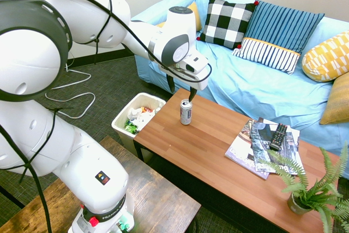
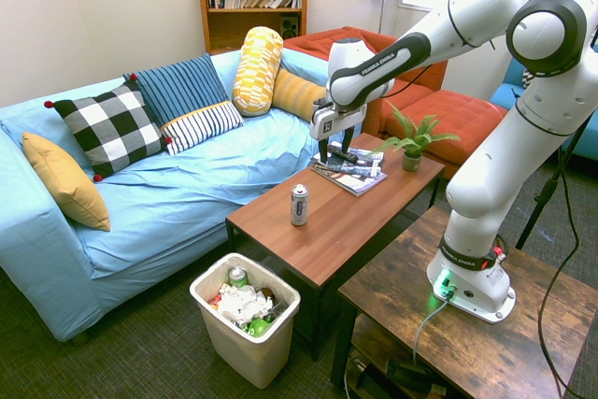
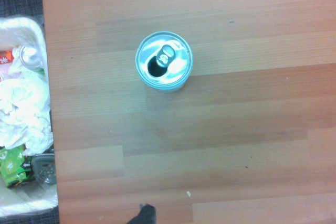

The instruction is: Throw the can in the trash bin

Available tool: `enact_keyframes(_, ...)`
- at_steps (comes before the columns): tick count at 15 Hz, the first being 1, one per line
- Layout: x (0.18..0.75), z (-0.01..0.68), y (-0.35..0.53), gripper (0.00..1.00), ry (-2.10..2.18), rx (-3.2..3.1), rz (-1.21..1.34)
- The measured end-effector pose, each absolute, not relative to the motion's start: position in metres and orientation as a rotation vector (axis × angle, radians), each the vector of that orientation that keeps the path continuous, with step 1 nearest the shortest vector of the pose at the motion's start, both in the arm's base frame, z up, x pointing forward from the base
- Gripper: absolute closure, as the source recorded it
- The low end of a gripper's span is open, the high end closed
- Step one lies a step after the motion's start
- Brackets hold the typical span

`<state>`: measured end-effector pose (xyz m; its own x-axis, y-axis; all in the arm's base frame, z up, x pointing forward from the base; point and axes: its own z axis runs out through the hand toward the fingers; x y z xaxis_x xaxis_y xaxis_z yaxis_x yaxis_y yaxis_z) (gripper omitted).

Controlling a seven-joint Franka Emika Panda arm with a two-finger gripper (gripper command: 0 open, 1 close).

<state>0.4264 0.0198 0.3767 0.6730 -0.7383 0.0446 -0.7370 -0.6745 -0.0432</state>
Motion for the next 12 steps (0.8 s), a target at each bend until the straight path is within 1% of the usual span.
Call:
enact_keyframes(3, 0.431, 0.375, 0.025, 0.0, 1.265, -2.858, -0.086)
enact_keyframes(5, 0.444, 0.368, 0.032, 0.0, 1.275, -2.853, -0.096)
enact_keyframes(12, 0.485, 0.315, 0.025, 0.0, 1.408, -2.754, -0.099)
